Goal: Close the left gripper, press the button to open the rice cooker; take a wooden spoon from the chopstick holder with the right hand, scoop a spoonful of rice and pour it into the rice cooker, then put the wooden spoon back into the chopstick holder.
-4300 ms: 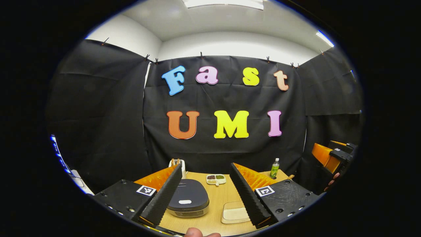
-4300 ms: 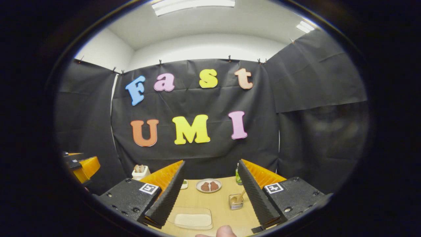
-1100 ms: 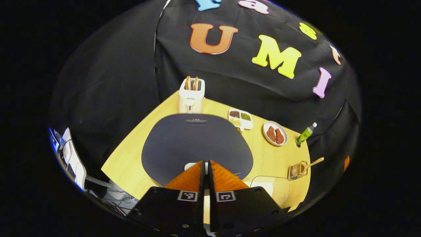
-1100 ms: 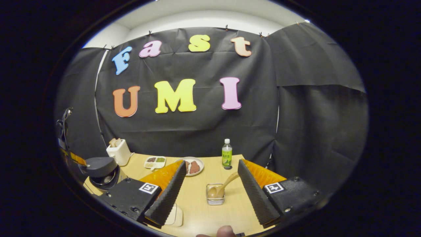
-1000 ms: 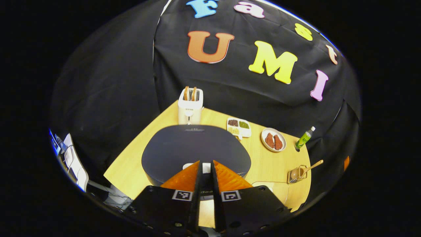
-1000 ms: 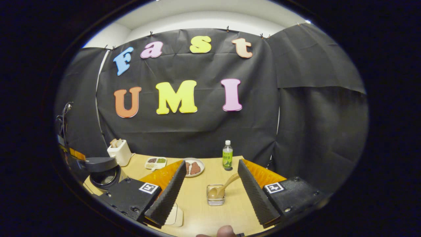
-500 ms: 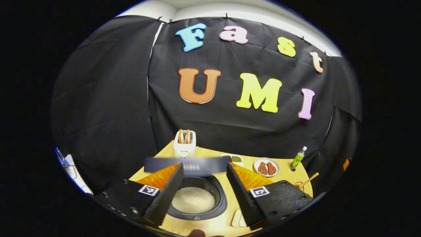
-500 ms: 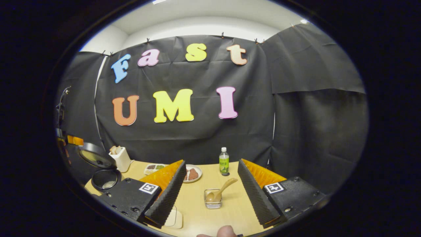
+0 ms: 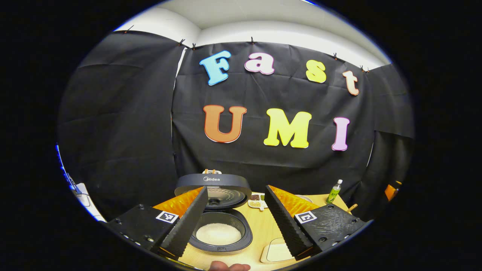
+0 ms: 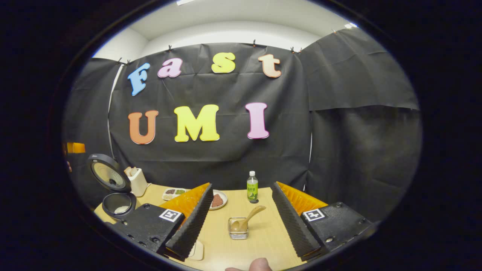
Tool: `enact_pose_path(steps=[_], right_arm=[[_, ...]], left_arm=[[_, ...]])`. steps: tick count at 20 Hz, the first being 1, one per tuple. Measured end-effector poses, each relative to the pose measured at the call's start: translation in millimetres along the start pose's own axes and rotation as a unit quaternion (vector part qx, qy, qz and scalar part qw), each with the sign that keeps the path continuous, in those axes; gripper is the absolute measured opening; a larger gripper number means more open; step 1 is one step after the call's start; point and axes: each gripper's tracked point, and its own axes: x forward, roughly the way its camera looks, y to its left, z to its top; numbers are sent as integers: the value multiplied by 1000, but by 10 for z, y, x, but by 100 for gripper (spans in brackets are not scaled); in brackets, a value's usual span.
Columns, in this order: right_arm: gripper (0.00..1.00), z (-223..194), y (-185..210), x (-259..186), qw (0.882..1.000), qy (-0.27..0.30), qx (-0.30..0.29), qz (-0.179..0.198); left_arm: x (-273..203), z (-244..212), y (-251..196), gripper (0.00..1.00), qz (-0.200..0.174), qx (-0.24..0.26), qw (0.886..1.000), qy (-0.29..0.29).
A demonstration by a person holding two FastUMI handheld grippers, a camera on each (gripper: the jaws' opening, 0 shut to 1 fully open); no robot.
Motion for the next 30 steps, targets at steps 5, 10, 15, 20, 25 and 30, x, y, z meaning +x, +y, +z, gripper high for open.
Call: enact_pose_path(steps=[5, 10, 15, 20, 25, 30], right_arm=[[100, -382, -158, 240, 1000, 18, -24, 2], [100, -967, -153, 691, 998, 63, -21, 24], [100, -1623, -114, 1258, 990, 128, 16, 57], [100, -2249, -261, 1817, 976, 199, 68, 50], [97, -2514, -290, 2171, 969, 227, 79, 50], [60, -2603, -254, 2360, 962, 244, 108, 51]], left_arm=[[-284, 84, -33, 95, 6, -4, 1000, -15], [-370, 70, -44, 95, 25, -4, 999, -20], [-316, 112, -69, 95, 46, -7, 999, -27], [-240, -56, -11, 95, 86, 21, 996, -1], [-170, -84, -19, 95, 102, 21, 995, 14], [-184, -262, 61, 95, 120, 20, 992, 42]])
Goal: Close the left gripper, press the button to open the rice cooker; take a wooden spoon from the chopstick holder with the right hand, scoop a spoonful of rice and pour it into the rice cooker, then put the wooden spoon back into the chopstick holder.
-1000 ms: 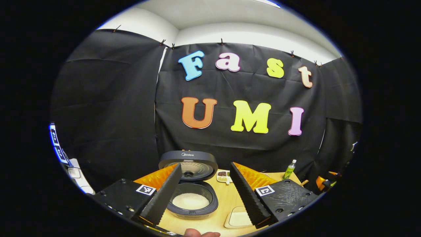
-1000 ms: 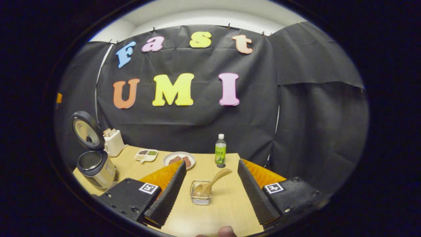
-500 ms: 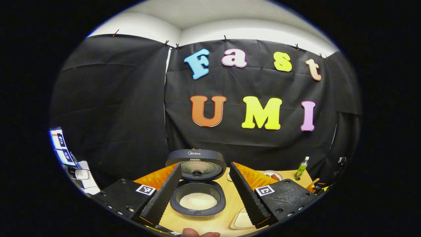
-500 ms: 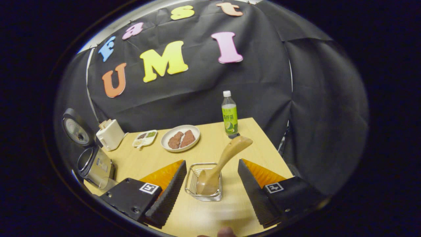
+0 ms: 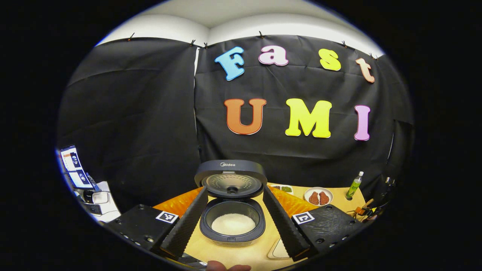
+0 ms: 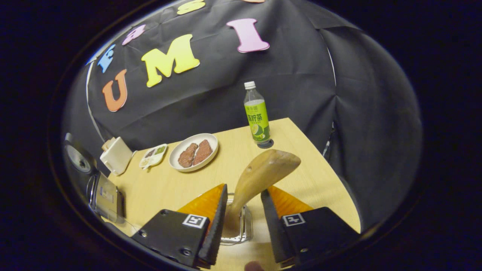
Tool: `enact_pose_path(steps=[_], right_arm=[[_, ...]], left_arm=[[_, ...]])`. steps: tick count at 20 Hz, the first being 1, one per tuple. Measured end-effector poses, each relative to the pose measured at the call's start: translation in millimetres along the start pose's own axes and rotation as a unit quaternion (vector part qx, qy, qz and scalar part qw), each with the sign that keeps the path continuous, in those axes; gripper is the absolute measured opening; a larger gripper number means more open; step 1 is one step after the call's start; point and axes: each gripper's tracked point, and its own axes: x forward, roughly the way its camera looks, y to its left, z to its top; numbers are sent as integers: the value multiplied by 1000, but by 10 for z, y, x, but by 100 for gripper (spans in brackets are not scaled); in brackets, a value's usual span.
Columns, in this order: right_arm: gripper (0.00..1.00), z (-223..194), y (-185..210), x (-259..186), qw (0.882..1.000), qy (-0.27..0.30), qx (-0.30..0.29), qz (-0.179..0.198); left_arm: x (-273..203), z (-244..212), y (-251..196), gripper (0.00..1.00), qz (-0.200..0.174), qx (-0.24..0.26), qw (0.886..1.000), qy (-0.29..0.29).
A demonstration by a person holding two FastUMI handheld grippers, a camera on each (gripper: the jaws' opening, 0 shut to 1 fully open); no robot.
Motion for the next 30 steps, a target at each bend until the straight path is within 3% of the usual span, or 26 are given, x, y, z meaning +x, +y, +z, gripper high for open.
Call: enact_pose_path(steps=[4, 8, 14, 18, 23, 27, 30], right_arm=[[22, 26, 182, -46, 1000, 10, 8, 23], [9, 171, 297, -234, 1000, -2, -3, 21], [8, 666, 376, -843, 998, -62, -10, -10], [8, 852, 941, -1543, 992, -109, -65, 1], [8, 447, 1953, -1961, 987, -106, -112, 52], [8, -105, 2334, -1969, 986, -79, -136, 54], [8, -583, 2372, -1797, 985, -52, -163, 29]], left_arm=[[-69, 91, 115, 95, 13, -16, 1000, -14], [-127, 103, 224, 95, 12, -28, 999, -17], [-203, 137, 301, 95, -10, -26, 999, -42], [-225, 152, 283, 95, -49, -16, 997, -55], [-312, 126, 446, 94, -79, -18, 995, -53], [-388, 72, 544, 95, -94, -4, 994, -56], [-441, 63, 622, 95, -105, -2, 993, -56]])
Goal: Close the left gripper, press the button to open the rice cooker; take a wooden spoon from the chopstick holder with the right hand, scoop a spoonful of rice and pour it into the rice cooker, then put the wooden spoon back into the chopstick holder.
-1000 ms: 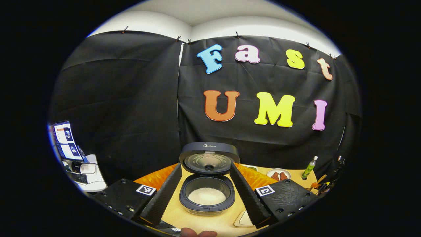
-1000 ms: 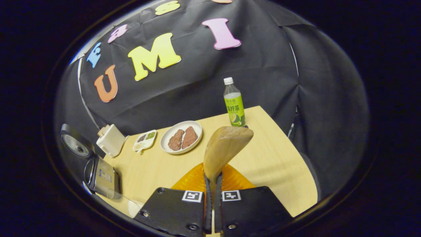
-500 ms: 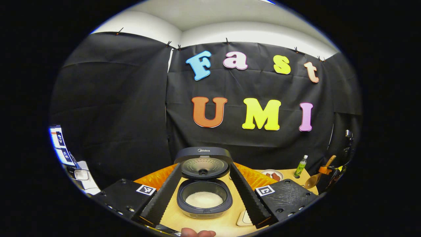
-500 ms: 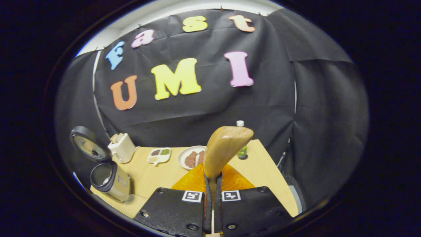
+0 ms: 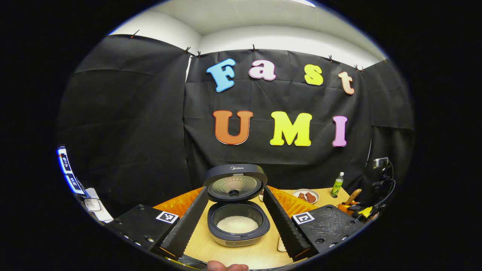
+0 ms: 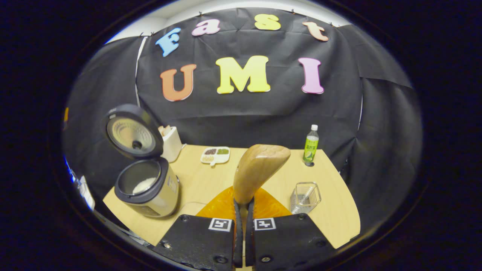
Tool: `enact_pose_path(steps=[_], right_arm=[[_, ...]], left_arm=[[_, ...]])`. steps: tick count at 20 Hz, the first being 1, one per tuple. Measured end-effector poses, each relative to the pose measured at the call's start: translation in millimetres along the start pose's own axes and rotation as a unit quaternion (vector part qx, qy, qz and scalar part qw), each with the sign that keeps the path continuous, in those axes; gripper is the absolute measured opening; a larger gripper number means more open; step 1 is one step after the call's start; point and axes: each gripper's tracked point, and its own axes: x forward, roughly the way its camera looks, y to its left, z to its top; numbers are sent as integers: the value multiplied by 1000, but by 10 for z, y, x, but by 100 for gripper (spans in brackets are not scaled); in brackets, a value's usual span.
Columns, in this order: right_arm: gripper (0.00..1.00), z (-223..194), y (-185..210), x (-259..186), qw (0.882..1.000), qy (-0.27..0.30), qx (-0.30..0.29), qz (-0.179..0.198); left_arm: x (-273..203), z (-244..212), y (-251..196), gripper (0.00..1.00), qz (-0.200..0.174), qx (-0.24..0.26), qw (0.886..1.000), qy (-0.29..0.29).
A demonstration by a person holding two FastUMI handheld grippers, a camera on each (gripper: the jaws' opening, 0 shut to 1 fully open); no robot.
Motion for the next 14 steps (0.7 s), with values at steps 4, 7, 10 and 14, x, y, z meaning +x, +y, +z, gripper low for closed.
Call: enact_pose_path(steps=[4, 7, 10, 14], right_arm=[[8, -592, 99, 224, 998, 37, -37, -33], [8, -794, 176, 349, 995, 38, -80, -51], [8, -948, 238, 463, 994, 45, -83, -53], [8, -983, 483, 563, 996, 43, -72, -32]], left_arm=[[-88, -91, 181, 95, 1, 7, 1000, 11], [-145, -141, 317, 95, 8, 8, 1000, 20], [-200, -184, 426, 95, 15, 9, 999, 27], [-238, -209, 497, 95, 23, 6, 999, 30]])
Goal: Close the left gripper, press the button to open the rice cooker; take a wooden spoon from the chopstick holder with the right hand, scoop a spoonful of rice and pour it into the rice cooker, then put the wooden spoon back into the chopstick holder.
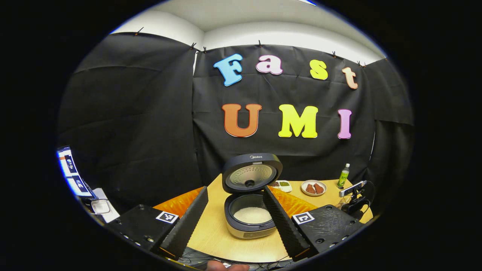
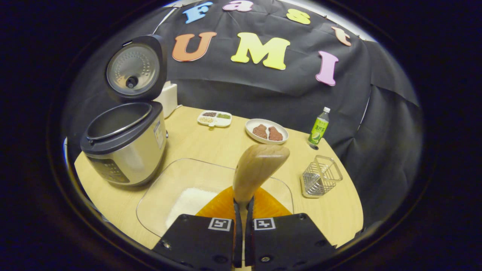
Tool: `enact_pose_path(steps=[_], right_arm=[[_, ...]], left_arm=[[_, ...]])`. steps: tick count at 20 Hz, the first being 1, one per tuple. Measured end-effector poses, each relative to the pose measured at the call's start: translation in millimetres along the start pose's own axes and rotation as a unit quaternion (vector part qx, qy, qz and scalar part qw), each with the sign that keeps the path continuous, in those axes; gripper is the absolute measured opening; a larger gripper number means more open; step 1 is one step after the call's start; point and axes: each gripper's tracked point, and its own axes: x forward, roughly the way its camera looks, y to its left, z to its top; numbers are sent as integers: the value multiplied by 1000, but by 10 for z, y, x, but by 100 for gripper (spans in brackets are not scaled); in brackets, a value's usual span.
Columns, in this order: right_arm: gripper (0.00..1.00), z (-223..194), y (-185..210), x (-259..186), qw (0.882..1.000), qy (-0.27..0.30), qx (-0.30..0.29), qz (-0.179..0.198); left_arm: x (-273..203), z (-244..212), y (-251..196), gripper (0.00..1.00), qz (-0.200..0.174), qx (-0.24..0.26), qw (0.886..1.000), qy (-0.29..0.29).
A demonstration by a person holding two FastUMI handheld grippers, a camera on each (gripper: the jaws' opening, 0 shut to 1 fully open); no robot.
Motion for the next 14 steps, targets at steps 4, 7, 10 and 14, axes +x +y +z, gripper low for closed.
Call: enact_pose_path(steps=[4, 7, 10, 14], right_arm=[[8, 3, 294, 2, 998, 11, 31, 50], [8, 16, 516, -28, 993, 25, 67, 95], [8, 5, 672, -39, 980, 53, 133, 139], [8, 33, 515, -45, 941, 104, 277, 166]], left_arm=[[-33, -2, 47, 95, 11, -1, 1000, -1], [-75, -20, 67, 95, 18, -1, 1000, -1], [-98, -46, 52, 95, 23, -5, 1000, 5], [-94, 1, -64, 95, 16, -4, 1000, 0]])
